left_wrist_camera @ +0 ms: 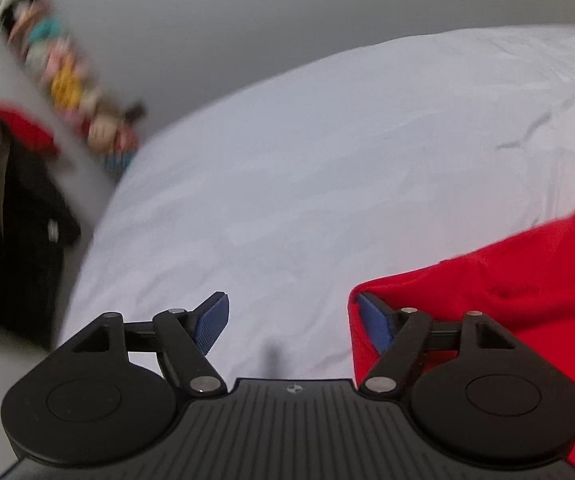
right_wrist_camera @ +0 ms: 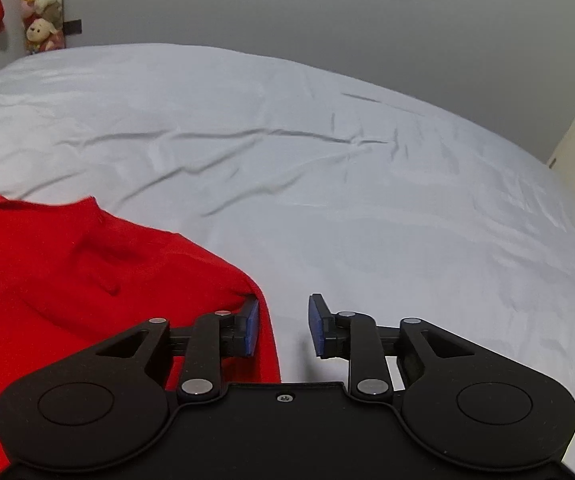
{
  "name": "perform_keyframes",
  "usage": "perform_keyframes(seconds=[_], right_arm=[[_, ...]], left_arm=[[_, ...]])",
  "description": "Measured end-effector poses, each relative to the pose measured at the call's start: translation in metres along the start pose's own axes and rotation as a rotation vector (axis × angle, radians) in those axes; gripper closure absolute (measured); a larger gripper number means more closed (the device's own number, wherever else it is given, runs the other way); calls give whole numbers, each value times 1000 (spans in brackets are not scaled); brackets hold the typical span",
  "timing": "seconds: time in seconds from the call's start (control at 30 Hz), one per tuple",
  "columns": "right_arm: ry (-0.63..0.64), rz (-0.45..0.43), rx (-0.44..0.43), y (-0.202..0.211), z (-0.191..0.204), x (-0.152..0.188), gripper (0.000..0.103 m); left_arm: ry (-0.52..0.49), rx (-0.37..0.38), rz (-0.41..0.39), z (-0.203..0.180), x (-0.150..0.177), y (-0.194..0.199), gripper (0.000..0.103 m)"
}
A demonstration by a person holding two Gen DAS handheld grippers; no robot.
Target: Fold clothes
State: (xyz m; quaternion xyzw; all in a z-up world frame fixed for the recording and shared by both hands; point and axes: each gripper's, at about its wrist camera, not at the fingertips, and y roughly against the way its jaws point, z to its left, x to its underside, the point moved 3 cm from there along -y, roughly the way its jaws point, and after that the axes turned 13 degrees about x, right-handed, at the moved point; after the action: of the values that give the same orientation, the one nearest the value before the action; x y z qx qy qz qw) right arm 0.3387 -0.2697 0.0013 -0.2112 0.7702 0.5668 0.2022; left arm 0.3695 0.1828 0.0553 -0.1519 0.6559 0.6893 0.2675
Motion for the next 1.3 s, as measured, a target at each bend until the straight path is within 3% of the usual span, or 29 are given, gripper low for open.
perform_keyframes(seconds=[0.07,0.17,0.27,0.37,0.53,0.67,0.8,0.9,1.0,1.1,1.13,1.23,1.3], right_arm=[[-31,71,23,-4,-5,1,75],[-62,36,19,4,-14,2,75],[-66,-10,-26,15,-13,0,75],[-63,-30,-79,21,-5,-4,75],[-36,-45,-156,22,32,-16,75],[-18,-50,-219,19,69,-27,75],[16,-58,-260,16,96,-33,75],[14,-58,-291,10,114,-38,75],[23,-66,-305,9,123,-39,68],[60,-87,-274,9,134,-41,63],[62,-88,-269,7,137,-41,63],[40,-69,-278,-1,141,-44,63],[57,-62,-261,-5,145,-44,74]], left_arm=[[38,-9,-12,6,0,5,34],[-52,-80,-44,-4,-4,15,35],[-3,-139,-63,-3,-12,20,38],[-46,-20,-138,-21,-16,29,38],[-147,101,-80,-81,-19,8,39],[-189,155,-39,-120,-15,-16,39],[-244,149,2,-143,-8,-41,39],[-276,97,26,-147,0,-56,40],[-294,86,38,-148,2,-62,51],[-286,98,60,-146,2,-68,83],[-267,112,66,-144,1,-70,88],[-241,134,44,-139,-2,-67,96],[-233,128,32,-136,-7,-67,99]])
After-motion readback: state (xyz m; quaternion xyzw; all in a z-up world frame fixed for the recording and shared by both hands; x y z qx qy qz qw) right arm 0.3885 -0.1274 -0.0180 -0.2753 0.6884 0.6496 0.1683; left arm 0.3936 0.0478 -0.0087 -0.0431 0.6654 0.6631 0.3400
